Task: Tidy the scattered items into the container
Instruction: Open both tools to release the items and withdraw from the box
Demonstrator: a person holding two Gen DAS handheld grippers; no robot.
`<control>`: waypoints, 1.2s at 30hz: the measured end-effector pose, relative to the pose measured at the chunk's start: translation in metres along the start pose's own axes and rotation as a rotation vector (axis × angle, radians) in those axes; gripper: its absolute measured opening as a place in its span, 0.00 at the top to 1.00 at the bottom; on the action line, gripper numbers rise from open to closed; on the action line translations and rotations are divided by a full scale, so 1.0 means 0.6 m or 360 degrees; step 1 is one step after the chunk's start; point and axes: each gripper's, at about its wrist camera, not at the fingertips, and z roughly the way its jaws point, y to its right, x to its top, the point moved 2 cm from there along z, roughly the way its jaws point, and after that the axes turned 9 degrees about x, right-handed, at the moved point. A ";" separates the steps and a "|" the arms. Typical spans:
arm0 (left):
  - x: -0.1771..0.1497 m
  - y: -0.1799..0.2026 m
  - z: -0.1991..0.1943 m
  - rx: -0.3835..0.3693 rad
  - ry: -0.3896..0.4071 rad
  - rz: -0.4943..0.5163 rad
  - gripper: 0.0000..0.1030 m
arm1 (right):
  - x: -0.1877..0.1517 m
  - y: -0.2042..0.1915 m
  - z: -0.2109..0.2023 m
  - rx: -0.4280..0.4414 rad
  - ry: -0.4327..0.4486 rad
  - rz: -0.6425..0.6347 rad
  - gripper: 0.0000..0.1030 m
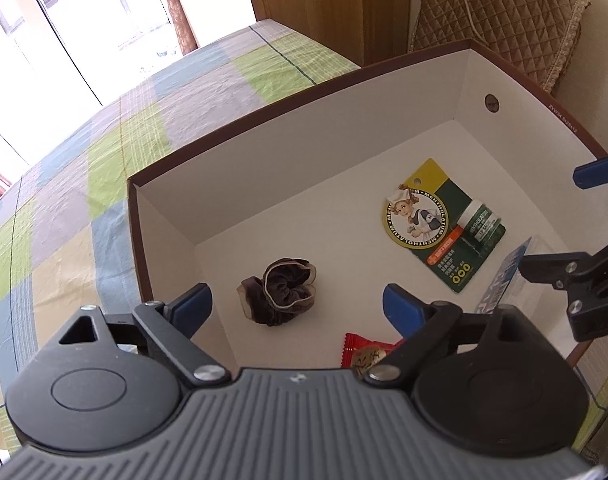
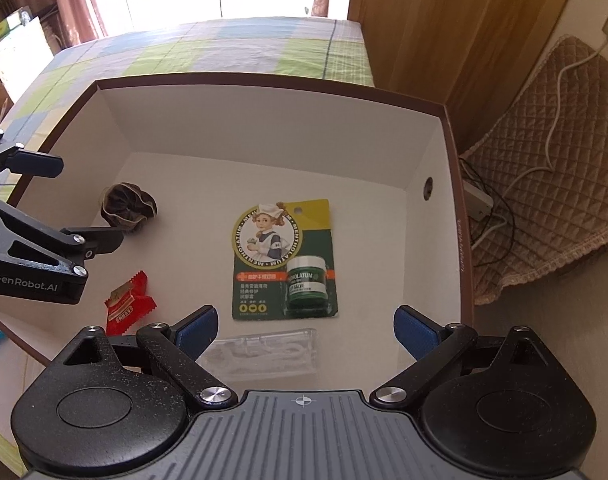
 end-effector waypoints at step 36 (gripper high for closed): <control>-0.088 -0.030 -0.246 -0.0016 0.0158 -0.0367 0.11 | -0.101 -0.099 -0.184 -0.0005 0.0318 0.0249 0.03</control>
